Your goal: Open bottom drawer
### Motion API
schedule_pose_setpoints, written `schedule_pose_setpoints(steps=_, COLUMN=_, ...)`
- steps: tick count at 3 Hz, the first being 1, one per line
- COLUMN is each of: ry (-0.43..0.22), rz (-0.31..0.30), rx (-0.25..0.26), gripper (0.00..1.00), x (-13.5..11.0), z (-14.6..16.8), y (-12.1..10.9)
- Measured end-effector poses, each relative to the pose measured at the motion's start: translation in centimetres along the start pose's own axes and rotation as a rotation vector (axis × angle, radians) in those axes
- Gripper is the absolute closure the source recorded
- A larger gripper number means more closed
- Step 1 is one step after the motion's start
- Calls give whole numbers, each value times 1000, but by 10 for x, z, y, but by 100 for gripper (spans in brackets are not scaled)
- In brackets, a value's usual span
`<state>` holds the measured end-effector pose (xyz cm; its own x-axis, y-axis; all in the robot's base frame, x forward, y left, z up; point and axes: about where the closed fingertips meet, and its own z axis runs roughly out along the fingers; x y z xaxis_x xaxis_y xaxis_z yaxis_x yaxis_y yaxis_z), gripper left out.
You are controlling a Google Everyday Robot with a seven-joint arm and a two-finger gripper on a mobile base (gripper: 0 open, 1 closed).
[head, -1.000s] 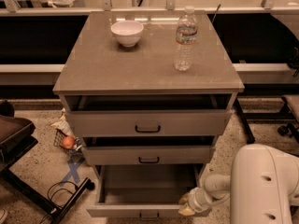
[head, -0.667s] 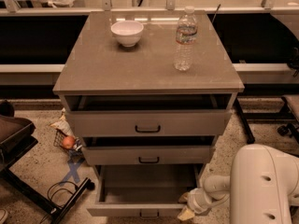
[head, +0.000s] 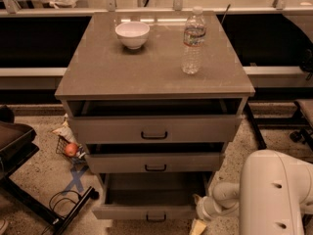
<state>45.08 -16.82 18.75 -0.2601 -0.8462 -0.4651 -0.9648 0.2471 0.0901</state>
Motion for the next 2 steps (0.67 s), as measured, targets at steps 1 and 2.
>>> schedule_pose_setpoints(steps=1, ry=14, rz=-8, rx=-18, gripper=0, x=-6, z=0, y=0)
schedule_pose_setpoints(steps=2, ry=118, rz=8, rx=12, gripper=18, x=-19, z=-26, y=-15)
